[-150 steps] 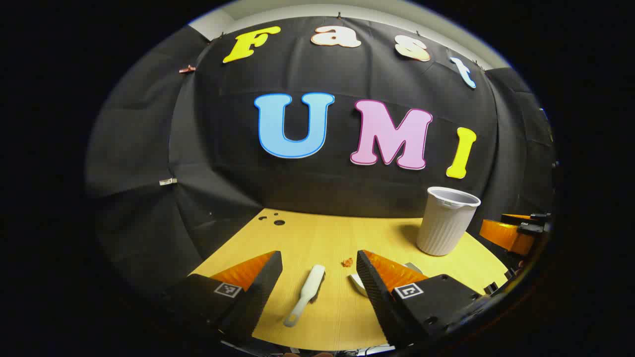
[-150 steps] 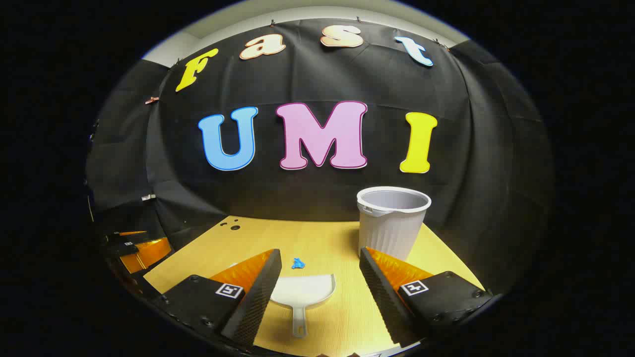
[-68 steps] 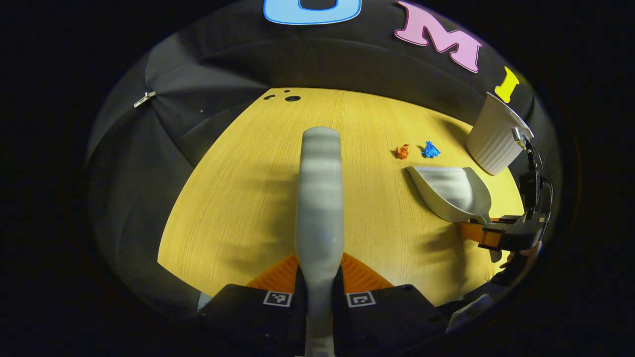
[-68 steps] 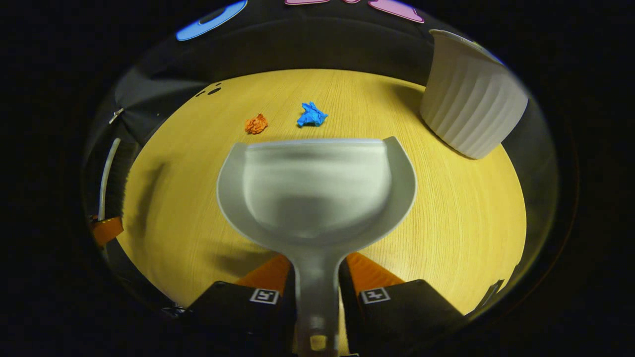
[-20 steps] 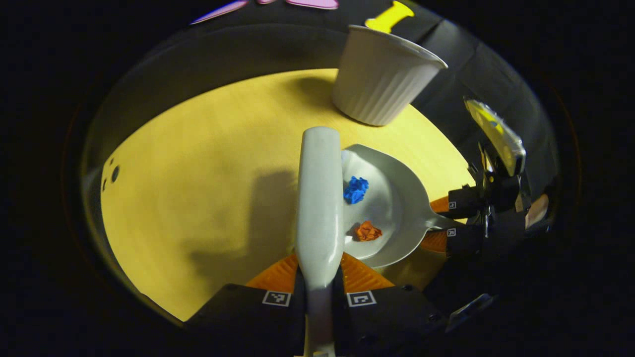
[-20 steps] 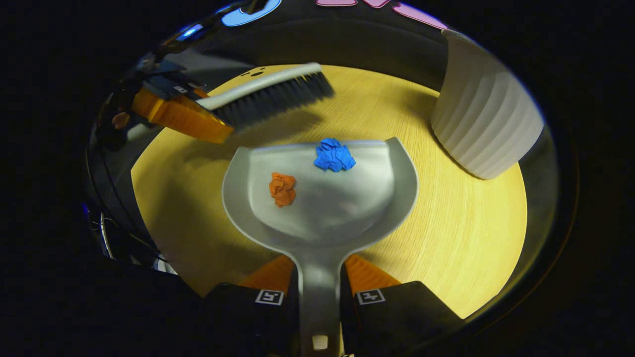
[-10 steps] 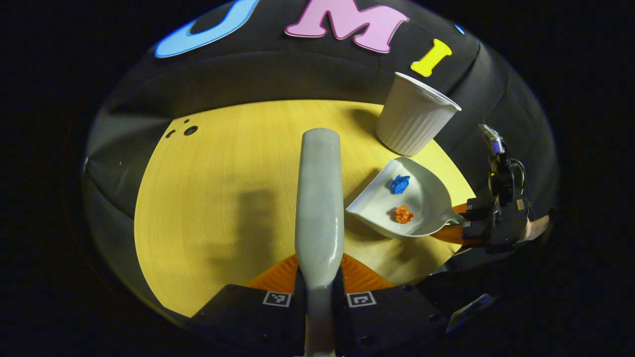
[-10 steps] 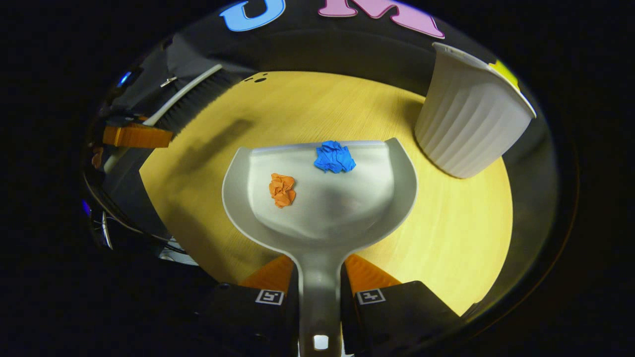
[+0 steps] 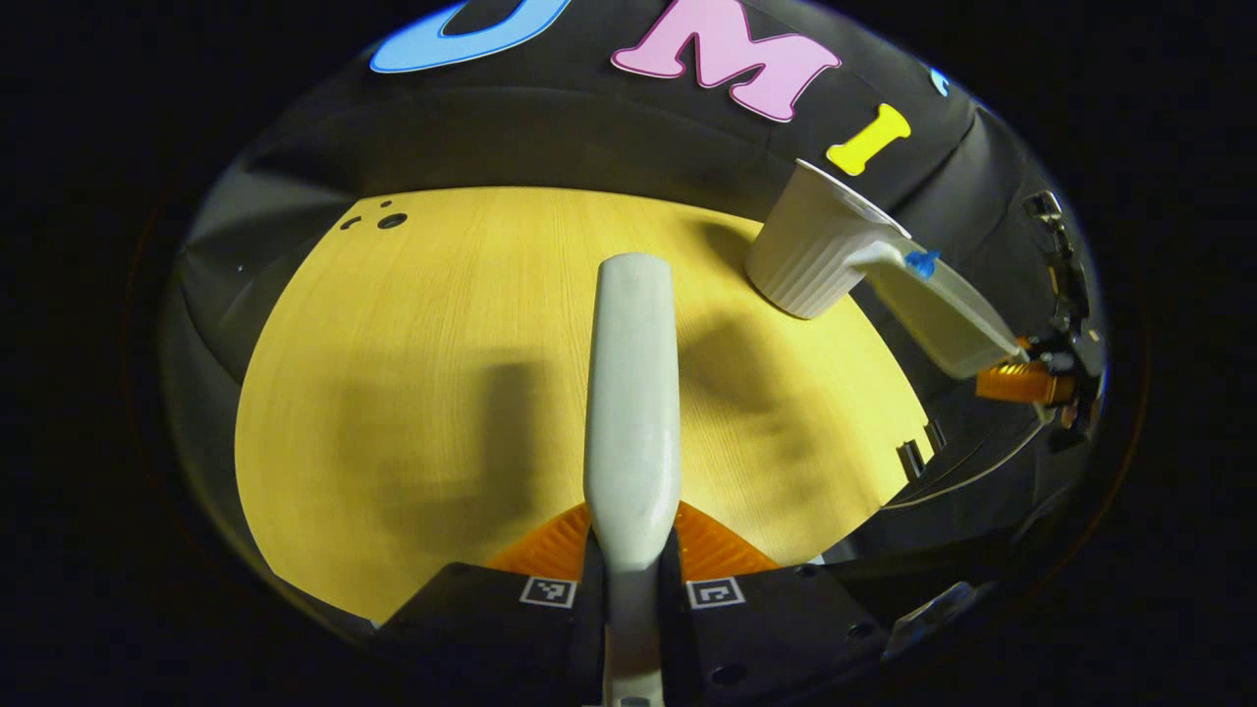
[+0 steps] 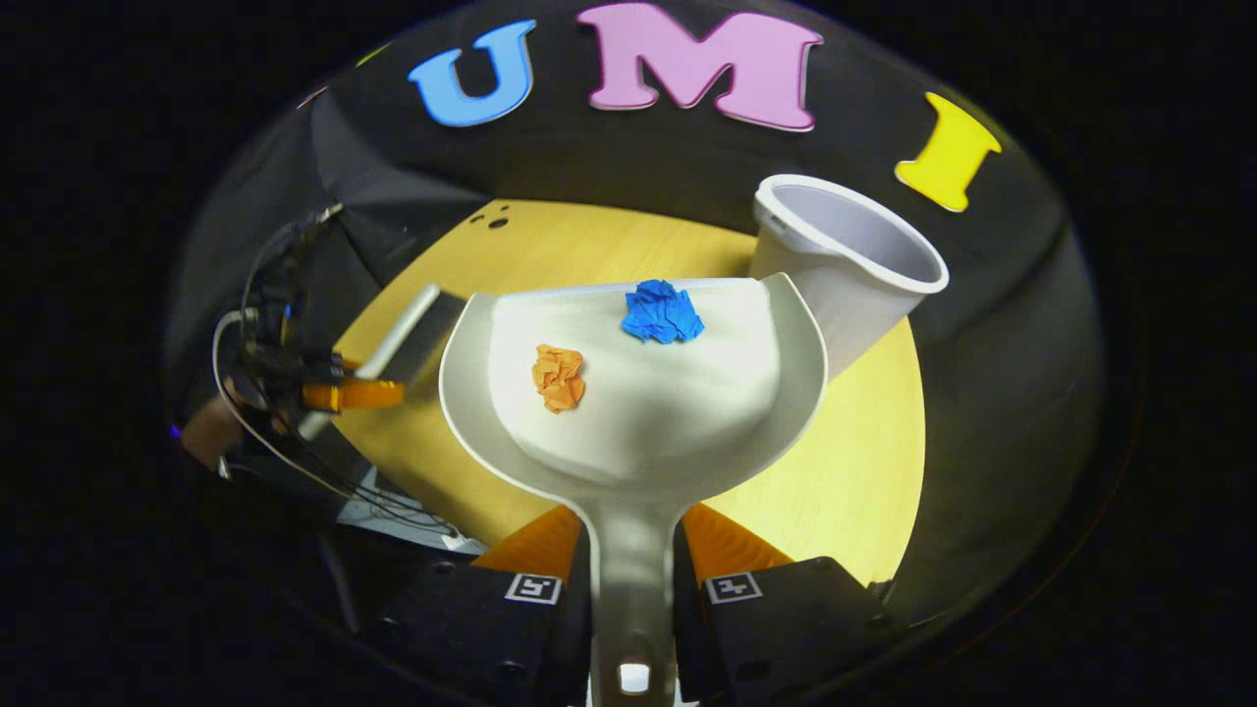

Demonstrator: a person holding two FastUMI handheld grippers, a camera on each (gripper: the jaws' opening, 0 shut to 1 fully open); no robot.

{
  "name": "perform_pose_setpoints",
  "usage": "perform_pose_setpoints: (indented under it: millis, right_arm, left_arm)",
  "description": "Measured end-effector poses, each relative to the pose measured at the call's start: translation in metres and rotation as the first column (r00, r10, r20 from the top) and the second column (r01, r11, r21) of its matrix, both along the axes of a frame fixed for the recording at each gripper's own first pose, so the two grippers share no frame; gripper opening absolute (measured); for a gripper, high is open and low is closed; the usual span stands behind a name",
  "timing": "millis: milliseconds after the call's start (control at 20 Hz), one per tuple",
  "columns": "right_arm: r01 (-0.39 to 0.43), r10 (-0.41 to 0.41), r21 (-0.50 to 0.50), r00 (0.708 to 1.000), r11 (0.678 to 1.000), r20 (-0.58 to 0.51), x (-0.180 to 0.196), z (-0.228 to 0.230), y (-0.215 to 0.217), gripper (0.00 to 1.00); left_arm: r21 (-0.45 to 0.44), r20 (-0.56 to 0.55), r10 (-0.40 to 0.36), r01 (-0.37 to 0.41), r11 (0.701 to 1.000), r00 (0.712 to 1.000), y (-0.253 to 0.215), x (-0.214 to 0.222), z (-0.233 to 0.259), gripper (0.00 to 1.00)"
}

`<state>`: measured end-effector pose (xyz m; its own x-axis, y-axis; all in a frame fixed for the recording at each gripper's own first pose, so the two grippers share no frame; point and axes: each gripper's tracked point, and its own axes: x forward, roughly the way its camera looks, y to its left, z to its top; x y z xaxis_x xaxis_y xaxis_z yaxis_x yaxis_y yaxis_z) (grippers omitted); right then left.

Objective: Pick up the small broom and dustpan from the desktop, sweep the trash into the dustpan with the broom, and then empty the trash into the garbage bin.

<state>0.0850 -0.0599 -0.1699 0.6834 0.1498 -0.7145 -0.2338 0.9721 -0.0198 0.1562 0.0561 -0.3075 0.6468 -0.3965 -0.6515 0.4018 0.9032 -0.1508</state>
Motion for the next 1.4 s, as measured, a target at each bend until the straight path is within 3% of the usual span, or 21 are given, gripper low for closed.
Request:
perform_pose_setpoints:
  millis: [250,300,350,600,1000,1050,1100,1150,1350,1400]
  right_arm:
    - [0.095,-0.097,0.084,0.995,0.992,0.025,0.017,0.06,-0.016,0.38]
    - [0.109,-0.113,0.118,0.993,0.987,0.027,0.026,0.073,-0.018,0.41]
    - [0.121,-0.126,0.127,0.991,0.985,0.033,0.041,0.086,-0.025,0.38]
    - [0.2,-0.201,0.022,0.972,0.98,0.123,0.111,0.116,-0.083,0.38]
    - [0.345,-0.335,-0.093,0.936,0.934,0.108,0.183,0.084,-0.162,0.38]
    - [0.354,-0.345,-0.096,0.933,0.93,0.1,0.188,0.08,-0.167,0.34]
    - [0.361,-0.351,-0.108,0.931,0.926,0.101,0.194,0.078,-0.172,0.38]
    - [0.364,-0.352,-0.126,0.93,0.923,0.107,0.2,0.077,-0.175,0.34]
    - [0.333,-0.307,-0.307,0.943,0.891,0.132,0.208,0.07,-0.197,0.43]
    - [0.331,-0.307,-0.348,0.944,0.877,0.125,0.209,0.068,-0.204,0.38]
  left_arm:
    - [-0.025,-0.017,0.014,-0.015,1.0,1.0,0.035,0.007,-0.009,0.26]
    - [-0.026,-0.022,0.02,-0.02,0.999,1.0,0.037,0.01,-0.008,0.27]
    - [-0.025,-0.026,0.026,-0.026,0.999,0.999,0.04,0.012,-0.006,0.27]
    - [-0.045,-0.019,0.084,-0.085,0.995,0.996,0.085,0.022,0.014,0.27]
    - [-0.083,-0.028,0.166,-0.168,0.982,0.986,0.11,0.02,0.019,0.25]
    - [-0.086,-0.029,0.168,-0.17,0.982,0.985,0.11,0.019,0.018,0.27]
    - [-0.091,-0.035,0.168,-0.171,0.981,0.985,0.11,0.021,0.019,0.27]
    - [-0.092,-0.036,0.169,-0.171,0.981,0.985,0.111,0.024,0.02,0.25]
    - [-0.086,-0.041,0.194,-0.197,0.977,0.98,0.112,0.041,0.026,0.27]
    - [-0.092,-0.04,0.198,-0.201,0.975,0.979,0.112,0.043,0.029,0.27]
